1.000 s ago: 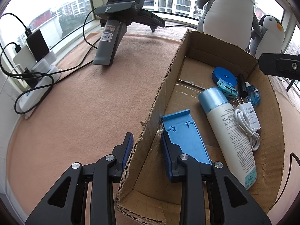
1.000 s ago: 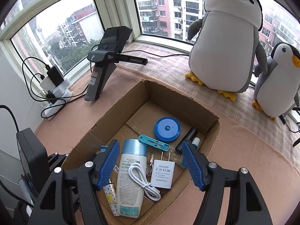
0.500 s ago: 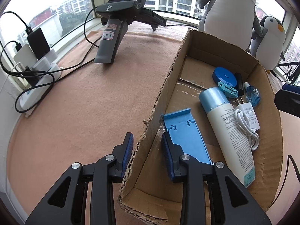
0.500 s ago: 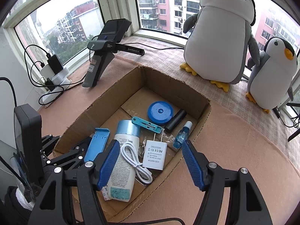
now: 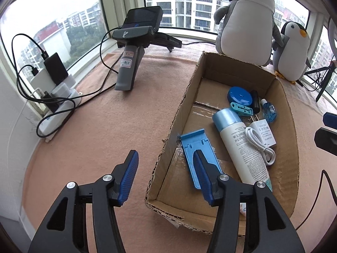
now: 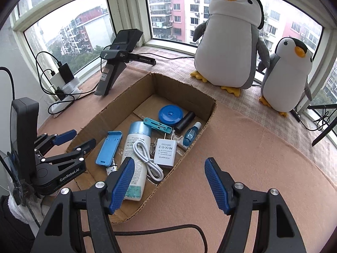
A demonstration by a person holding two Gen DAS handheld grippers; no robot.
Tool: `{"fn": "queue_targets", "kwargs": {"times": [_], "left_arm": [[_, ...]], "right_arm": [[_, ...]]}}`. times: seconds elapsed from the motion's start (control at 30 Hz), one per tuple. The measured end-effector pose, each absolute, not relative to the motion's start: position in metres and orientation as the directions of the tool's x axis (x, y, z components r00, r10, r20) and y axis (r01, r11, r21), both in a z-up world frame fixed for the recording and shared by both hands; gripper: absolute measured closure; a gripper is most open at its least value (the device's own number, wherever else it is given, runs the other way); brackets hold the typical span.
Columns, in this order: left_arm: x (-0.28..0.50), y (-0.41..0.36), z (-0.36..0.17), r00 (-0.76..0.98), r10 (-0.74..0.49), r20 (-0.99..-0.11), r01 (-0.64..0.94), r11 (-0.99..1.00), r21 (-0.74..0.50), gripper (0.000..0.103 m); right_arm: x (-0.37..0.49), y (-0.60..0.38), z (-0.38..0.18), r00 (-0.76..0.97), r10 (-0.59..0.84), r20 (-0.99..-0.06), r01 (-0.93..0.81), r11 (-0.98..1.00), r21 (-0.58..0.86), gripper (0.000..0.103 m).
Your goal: Organize rigid objects
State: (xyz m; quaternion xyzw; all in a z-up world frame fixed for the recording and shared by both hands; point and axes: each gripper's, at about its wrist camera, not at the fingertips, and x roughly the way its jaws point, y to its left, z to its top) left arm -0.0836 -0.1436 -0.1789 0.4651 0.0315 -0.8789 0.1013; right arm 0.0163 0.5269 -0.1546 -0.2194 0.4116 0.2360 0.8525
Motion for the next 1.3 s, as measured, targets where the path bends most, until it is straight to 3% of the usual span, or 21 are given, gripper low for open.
{"fn": "queue_targets", "kwargs": {"times": [0.07,0.53,1.3], "left_arm": [[-0.076,-0.136,-0.167,-0.565,-0.142,-0.812,0.194,-0.98,0.036,0.04],[-0.034,-0.092,-0.101,-0.662,-0.121,-0.74,0.129,-0.991,0.048,0.025],[-0.002,-0.077,-0.077,-0.687,-0.104,-0.719,0.105,-0.994,0.044,0.025]], "right_arm": [[0.008,0.517,-0.146,0.562,0.232,-0.794,-0.574,0.8,-0.173,0.038],[-0.046,0.455,-0.098,0.673,0.232,-0.702,-0.465,0.871,-0.158,0.027],[-0.092,0.433,-0.084,0.742,0.207,-0.638,-0.411,0.892,-0.188,0.022]]}}
